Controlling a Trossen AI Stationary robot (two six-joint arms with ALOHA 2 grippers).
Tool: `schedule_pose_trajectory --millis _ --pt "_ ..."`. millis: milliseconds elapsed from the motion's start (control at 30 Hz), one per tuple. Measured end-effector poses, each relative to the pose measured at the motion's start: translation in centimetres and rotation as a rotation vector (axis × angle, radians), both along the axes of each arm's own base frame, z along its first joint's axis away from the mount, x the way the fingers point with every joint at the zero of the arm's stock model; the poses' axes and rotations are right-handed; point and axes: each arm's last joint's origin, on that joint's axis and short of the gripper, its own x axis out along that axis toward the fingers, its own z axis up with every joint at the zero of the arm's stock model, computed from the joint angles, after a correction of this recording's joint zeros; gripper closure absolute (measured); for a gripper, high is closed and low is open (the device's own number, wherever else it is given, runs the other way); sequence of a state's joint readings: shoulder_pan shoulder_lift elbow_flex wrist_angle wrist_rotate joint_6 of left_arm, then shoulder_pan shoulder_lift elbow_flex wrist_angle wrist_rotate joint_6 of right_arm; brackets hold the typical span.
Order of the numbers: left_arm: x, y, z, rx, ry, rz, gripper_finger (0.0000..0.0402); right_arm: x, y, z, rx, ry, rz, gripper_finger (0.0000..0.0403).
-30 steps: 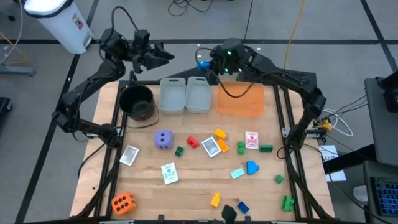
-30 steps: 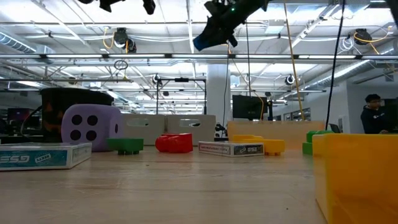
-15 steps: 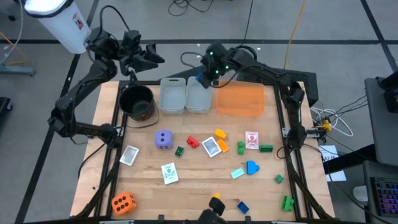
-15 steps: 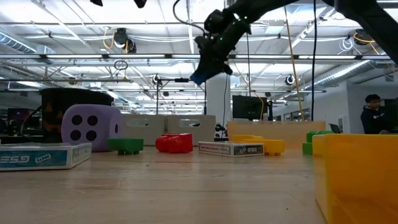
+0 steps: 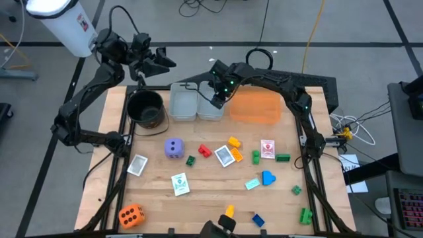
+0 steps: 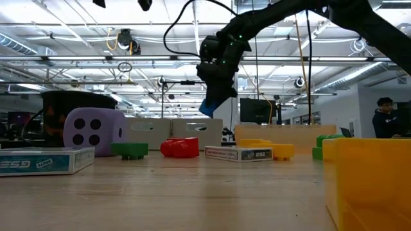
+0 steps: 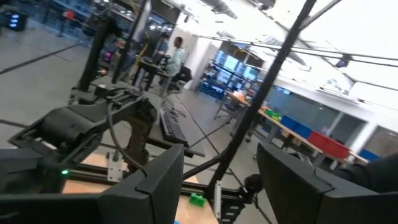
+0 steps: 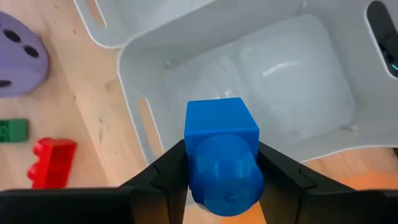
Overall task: Pick & Place Toys
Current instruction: Put the blue gamepiece into the right gray bin
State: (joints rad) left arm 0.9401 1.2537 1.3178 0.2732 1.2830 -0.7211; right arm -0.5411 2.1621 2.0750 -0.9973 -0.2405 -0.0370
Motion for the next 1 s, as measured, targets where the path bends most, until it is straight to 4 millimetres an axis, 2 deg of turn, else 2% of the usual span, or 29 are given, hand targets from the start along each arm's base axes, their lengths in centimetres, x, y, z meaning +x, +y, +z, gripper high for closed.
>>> schedule_pose_trajectory --millis 300,733,1000 --pt "0.3 0.5 -1.0 -0.009 0.028 0.087 0.019 0.0 0.8 -0.2 -0.069 0.059 0.128 0.0261" --pt "1.1 0.0 -1.9 -0.008 0.066 0.116 0.019 0.1 2.3 -4.6 -0.051 0.168 0.172 0.0261" --pt "1.5 -0.3 -1.9 -0.005 0.064 0.107 0.019 -0.2 2.4 -5.3 -0.066 0.205 0.169 0.0261"
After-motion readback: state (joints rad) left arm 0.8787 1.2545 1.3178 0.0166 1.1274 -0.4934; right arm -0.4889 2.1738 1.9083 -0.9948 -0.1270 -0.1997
